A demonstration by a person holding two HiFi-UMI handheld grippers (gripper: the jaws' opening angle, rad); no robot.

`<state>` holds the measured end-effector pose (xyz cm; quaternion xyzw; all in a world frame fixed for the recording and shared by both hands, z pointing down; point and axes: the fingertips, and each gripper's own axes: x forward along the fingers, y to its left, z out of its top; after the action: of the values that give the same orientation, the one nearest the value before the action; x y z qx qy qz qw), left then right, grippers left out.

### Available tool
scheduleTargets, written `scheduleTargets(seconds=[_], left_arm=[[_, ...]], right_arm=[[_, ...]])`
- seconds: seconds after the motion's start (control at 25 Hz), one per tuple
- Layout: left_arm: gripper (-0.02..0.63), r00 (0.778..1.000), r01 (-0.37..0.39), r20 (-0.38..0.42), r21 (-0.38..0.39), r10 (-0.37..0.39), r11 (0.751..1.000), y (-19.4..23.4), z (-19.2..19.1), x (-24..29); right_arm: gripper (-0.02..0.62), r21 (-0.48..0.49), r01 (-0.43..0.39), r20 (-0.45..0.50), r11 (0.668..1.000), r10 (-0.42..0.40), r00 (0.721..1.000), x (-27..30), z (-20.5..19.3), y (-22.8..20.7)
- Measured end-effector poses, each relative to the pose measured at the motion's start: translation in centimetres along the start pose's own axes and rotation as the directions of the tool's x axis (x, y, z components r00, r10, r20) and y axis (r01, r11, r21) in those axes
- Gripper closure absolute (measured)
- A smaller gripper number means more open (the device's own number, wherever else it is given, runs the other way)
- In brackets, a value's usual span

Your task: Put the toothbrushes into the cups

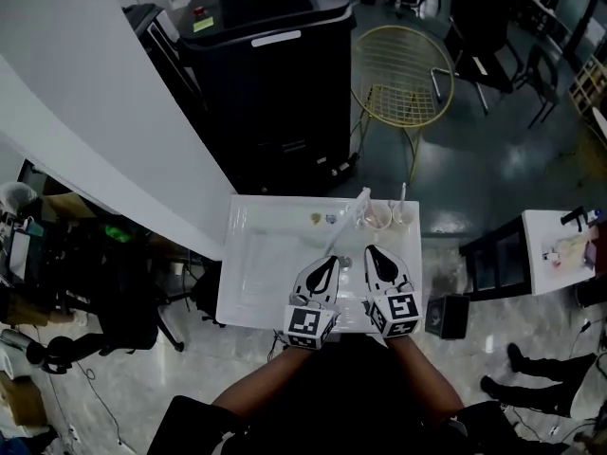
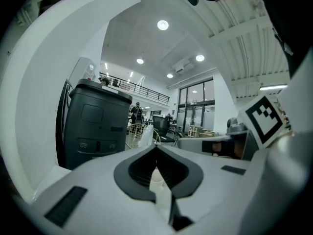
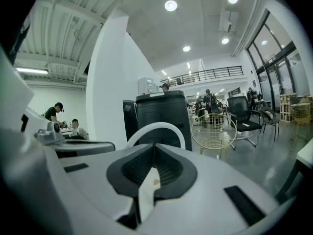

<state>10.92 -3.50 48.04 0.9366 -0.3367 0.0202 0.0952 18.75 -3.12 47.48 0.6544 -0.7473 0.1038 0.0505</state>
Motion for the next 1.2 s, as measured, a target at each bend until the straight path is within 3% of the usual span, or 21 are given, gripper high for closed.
scheduleTargets(seconds=[0.16, 0.36, 0.64, 1.2], left_arm=[[0.593, 1.0, -0.027, 0.0, -0.02, 0.027, 0.999, 2.0, 0.2, -1.9], [0.594, 0.999, -0.004, 0.032, 0.001, 0.004, 1.0, 3.5, 1.4, -4.1], [0.593, 0.997, 0.039, 0.062, 0.0, -0.038, 0.999, 4.0, 2.1, -6.7], [0.594, 0.994, 0.098, 0.038, -0.004, -0.098, 0.995, 4.8, 0.5, -11.0]], right_arm=[[0.571, -0.03, 0.004, 0.045, 1.0, -0.002, 0.999, 0.0, 1.3, 4.0], [0.574, -0.073, 0.008, 0.076, 0.997, -0.002, 0.997, -0.6, 2.0, 8.3], [0.577, -0.094, 0.054, 0.063, 0.994, -0.048, 0.997, -1.6, 1.0, 11.2], [0.577, -0.094, 0.088, 0.046, 0.992, -0.084, 0.995, -2.8, -0.8, 15.7]])
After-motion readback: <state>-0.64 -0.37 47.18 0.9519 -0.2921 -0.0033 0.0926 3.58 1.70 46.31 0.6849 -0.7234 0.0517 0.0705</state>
